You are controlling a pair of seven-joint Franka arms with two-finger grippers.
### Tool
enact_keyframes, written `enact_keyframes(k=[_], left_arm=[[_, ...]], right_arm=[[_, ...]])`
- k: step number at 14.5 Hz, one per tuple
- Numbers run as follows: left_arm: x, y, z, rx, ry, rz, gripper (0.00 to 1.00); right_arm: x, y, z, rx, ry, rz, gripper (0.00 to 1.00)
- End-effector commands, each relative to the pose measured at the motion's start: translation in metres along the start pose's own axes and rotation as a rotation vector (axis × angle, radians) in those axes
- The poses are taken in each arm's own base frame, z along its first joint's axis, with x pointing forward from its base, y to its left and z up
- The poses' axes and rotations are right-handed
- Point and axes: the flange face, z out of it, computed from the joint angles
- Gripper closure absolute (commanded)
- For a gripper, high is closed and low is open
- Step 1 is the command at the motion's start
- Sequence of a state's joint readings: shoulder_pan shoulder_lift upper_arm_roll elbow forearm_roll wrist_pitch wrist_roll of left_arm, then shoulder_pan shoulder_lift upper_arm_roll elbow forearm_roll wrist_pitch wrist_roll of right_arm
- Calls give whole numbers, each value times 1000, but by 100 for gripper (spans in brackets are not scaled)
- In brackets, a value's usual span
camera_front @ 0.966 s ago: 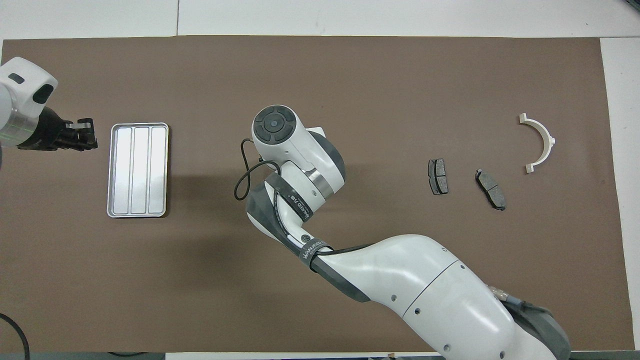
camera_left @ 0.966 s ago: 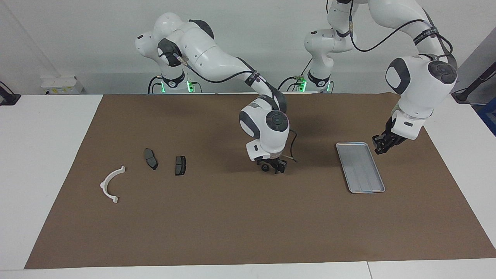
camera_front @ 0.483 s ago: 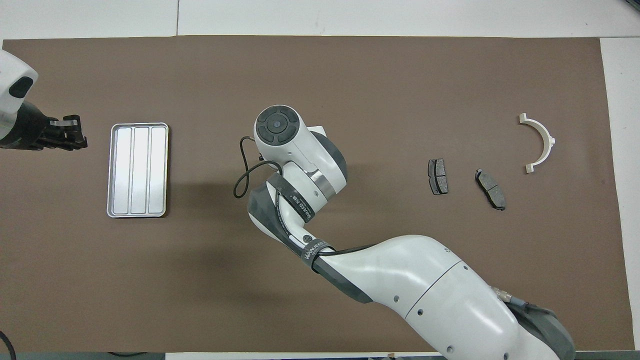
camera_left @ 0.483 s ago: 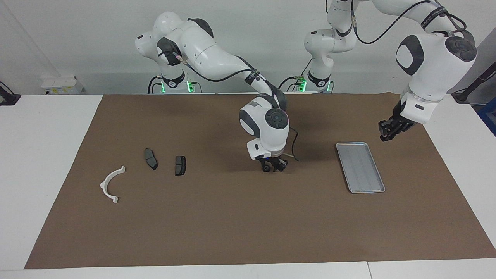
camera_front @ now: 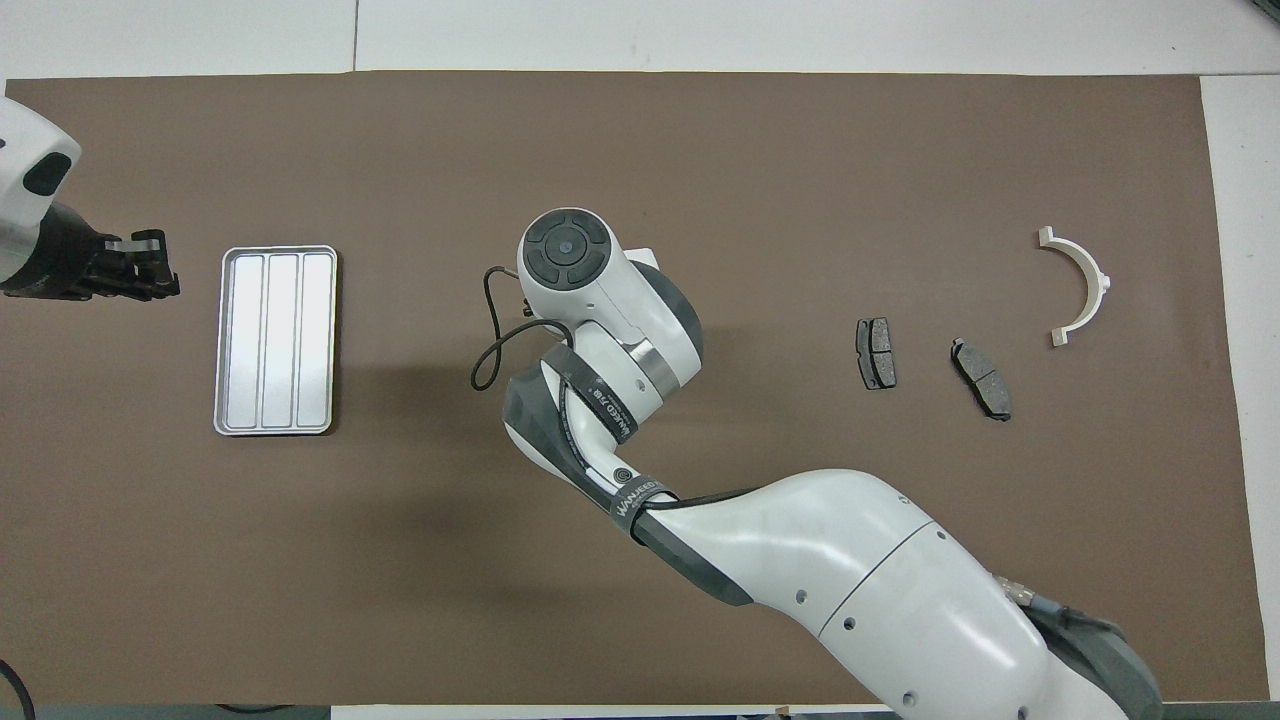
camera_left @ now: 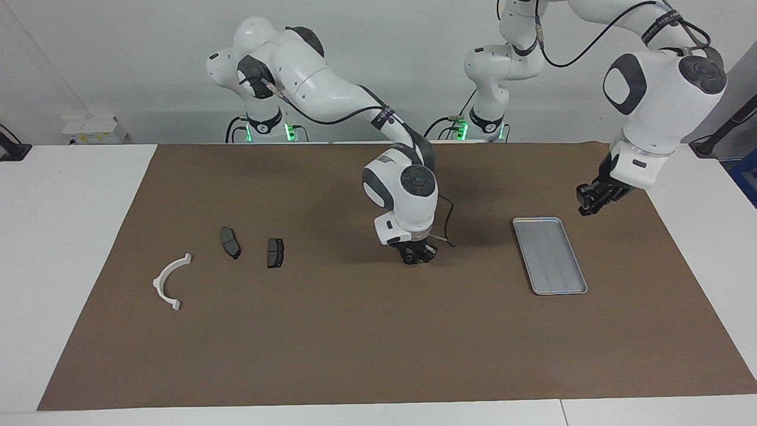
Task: Place bearing gear from tray to pile
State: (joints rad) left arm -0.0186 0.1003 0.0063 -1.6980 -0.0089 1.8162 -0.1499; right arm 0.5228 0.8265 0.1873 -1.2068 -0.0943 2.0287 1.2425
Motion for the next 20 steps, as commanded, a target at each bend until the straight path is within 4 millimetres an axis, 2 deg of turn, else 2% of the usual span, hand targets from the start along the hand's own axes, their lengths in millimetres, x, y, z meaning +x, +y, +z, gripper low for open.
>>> enact_keyframes(k=[1, 2, 3, 5, 6, 7, 9, 11, 13, 14, 15, 16, 17, 19, 20], left_arm=[[-6, 29, -4, -16, 19, -35, 100], [-9, 48, -3, -17, 21, -26, 100], [-11, 60, -2, -19, 22, -34, 100], [-14, 72, -1, -22, 23, -50, 100], [-15, 73, 0, -24, 16, -49, 100], [-15, 72, 0, -25, 18, -51, 100], [-15, 73, -1, -26, 22, -49, 100], [-14, 81, 3, -32, 19, -42, 100], [-21, 118, 8, -55, 22, -69, 100], [-19, 135, 15, -61, 31, -107, 100], [-26, 163, 23, -68, 35, -110, 100], [-30, 179, 26, -75, 45, -123, 100], [-34, 195, 31, -79, 43, -139, 100], [-43, 245, 54, -80, 35, -136, 100], [-41, 275, 78, -68, 18, -148, 100]], right_arm=[[7, 8, 22, 5, 0, 22, 82], [8, 8, 22, 5, 0, 24, 82], [9, 9, 21, 5, 0, 25, 88], [13, 10, 5, 1, 7, 19, 97], [25, 18, -5, -16, 5, 24, 98], [38, 28, -20, -37, 1, 4, 100], [58, 41, -71, -25, 14, -46, 100], [81, 64, -119, -13, 21, -103, 100], [99, 92, -163, -27, 21, -195, 100], [115, 112, -188, -29, 27, -245, 100], [130, 131, -204, -36, 26, -309, 100], [149, 152, -216, -42, 24, -363, 100], [171, 173, -222, -43, 23, -415, 100], [209, 208, -224, -47, 25, -504, 100], [226, 225, -221, -48, 25, -530, 100]])
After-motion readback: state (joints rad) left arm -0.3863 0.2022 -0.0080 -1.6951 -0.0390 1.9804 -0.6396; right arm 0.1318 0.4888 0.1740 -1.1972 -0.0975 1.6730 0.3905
